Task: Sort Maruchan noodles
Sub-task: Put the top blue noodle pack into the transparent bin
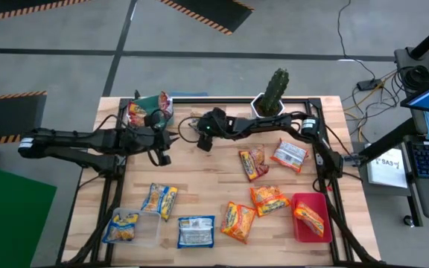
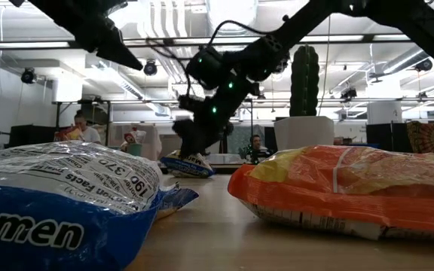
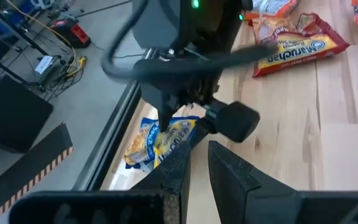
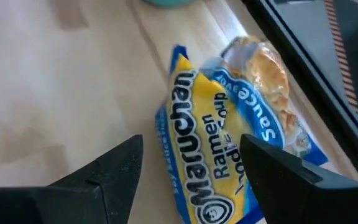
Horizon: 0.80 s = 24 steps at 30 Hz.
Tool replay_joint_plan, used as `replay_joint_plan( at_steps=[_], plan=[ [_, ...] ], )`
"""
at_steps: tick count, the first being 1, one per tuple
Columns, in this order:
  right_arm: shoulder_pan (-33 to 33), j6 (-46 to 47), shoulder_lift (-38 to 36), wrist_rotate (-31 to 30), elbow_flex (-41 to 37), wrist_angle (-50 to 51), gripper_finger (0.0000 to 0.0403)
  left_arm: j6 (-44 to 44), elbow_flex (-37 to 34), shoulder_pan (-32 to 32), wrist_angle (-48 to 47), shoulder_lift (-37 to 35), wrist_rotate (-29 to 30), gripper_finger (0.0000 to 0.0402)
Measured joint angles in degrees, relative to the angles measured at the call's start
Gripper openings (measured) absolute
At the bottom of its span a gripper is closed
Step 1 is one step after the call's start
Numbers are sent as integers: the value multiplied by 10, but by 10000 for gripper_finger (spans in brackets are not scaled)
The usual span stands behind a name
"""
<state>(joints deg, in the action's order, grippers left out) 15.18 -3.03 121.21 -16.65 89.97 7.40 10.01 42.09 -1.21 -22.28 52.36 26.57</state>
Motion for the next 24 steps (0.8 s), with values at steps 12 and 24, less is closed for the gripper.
replay_joint_plan(
  at_steps=[12, 24],
  plan=[
    [1, 0, 34, -45, 0, -4, 246, 0, -23, 0, 15, 0, 0, 39],
    [4, 4, 34, -44, 3, 2, 117, -1, -23, 0, 23, 0, 0, 39]
  ],
)
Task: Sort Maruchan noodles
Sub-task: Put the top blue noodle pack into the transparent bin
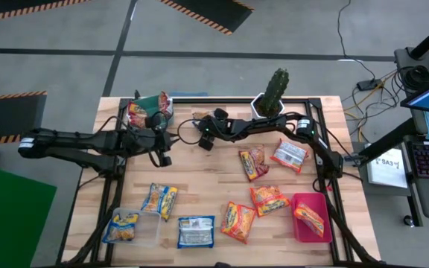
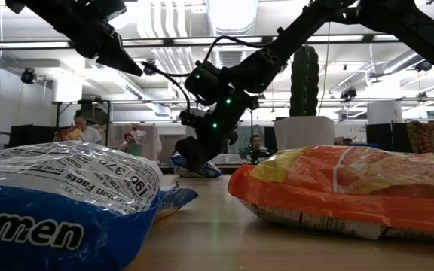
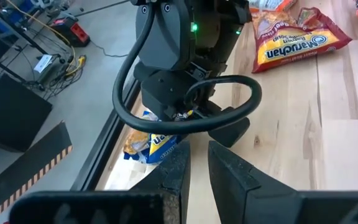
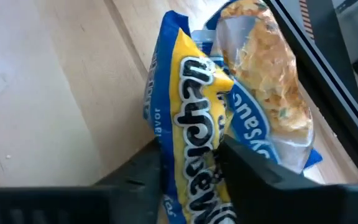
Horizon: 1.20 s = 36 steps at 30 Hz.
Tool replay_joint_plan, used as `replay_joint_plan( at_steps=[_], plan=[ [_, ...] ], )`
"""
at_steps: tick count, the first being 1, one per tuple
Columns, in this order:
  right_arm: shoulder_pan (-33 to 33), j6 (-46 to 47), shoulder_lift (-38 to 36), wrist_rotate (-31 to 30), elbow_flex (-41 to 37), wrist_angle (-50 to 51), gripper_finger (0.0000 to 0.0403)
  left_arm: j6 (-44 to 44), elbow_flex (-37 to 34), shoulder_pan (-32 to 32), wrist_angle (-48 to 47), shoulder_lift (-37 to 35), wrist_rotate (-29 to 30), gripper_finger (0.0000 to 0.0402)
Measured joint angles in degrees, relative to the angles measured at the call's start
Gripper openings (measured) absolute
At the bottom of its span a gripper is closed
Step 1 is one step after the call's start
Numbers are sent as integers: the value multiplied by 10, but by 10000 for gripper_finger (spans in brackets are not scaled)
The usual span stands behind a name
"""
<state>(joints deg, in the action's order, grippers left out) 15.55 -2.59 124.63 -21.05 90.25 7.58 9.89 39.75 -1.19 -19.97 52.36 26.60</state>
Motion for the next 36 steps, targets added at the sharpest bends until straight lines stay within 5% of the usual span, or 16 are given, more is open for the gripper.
replay_joint_plan(
  at_steps=[6, 21, 28, 36],
  plan=[
    [-5, -17, -18, 7, 4, 36, 21, -21, 0, 0, 1, 0, 0, 39],
    [-72, -44, -177, 67, -57, 112, 18, -115, -1, 0, 8, 3, -2, 39],
    [-115, -45, -291, 124, -181, 1, 18, -126, -1, 0, 19, 7, -2, 39],
    [-136, -66, -356, 210, -363, -276, 18, -142, -1, 0, 40, 12, -3, 39]
  ],
)
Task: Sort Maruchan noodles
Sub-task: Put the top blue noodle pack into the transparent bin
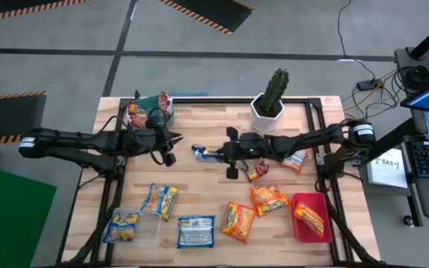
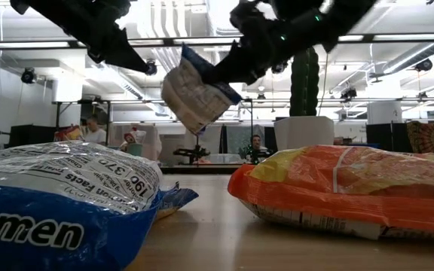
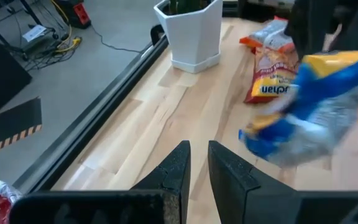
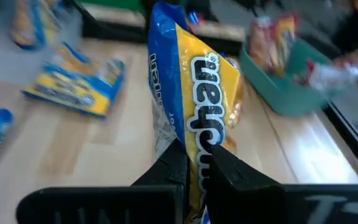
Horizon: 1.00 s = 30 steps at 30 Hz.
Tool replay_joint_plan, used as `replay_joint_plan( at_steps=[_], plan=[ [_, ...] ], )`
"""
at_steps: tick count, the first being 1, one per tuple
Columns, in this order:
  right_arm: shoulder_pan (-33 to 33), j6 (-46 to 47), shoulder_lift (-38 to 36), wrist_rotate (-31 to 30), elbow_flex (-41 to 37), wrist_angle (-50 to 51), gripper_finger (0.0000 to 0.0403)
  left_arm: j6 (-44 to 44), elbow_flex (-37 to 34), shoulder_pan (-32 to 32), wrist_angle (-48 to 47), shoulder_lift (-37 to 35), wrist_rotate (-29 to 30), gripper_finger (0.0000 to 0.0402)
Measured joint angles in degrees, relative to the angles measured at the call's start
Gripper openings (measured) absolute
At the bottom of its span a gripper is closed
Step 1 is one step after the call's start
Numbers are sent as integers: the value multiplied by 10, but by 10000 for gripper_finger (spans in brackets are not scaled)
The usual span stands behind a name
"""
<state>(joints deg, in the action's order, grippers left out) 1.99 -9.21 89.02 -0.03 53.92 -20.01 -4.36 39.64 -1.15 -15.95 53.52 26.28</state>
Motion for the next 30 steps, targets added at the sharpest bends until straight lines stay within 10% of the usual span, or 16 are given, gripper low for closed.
replay_joint_plan(
  at_steps=[16, 30],
  plan=[
    [4, -19, -5, 125, -85, -197, 18, -42, 1, 0, 96, 4, -107, 58],
    [-15, 19, -23, 245, -91, -197, 18, -68, 1, 58, 234, 82, -214, 249]
  ],
)
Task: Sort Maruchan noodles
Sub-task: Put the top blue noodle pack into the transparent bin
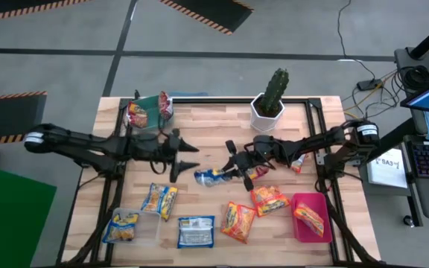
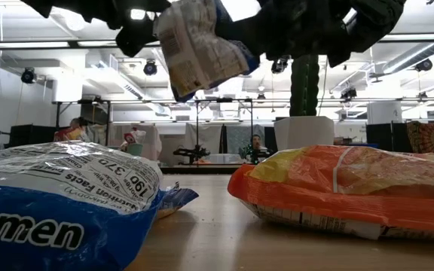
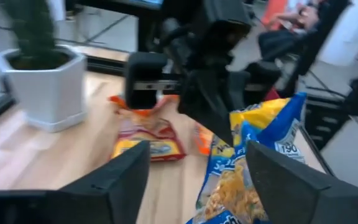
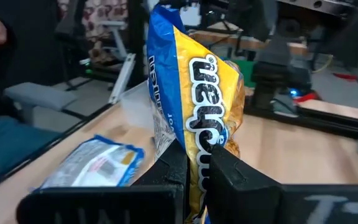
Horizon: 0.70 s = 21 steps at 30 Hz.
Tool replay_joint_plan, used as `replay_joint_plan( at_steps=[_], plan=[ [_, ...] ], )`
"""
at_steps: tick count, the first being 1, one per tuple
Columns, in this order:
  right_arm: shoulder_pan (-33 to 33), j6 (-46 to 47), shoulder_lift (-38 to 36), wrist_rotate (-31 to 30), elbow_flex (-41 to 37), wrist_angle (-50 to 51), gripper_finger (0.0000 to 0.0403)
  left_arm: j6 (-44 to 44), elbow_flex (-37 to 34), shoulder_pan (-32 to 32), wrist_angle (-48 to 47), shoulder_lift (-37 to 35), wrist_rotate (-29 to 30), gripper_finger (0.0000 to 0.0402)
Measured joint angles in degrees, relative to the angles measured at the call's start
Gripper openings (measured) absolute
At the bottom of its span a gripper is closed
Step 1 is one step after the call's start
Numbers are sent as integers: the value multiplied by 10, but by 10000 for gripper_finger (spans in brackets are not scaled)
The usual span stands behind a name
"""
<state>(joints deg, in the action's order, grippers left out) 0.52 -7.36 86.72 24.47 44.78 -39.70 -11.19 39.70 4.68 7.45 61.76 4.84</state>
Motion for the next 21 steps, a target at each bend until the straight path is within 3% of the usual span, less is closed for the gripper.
replay_joint_plan(
  at_steps=[5, 17, 21],
  plan=[
    [-27, 7, 0, -27, -1, 0, 18, 0, 0, 46, 54, 57, 0, 280],
    [-53, 64, 1, -67, -1, 24, 18, -57, 0, 127, 60, 92, -44, 277],
    [-59, 102, 1, -71, -1, 17, 18, -71, 0, 144, 45, 90, 15, 276]
  ],
)
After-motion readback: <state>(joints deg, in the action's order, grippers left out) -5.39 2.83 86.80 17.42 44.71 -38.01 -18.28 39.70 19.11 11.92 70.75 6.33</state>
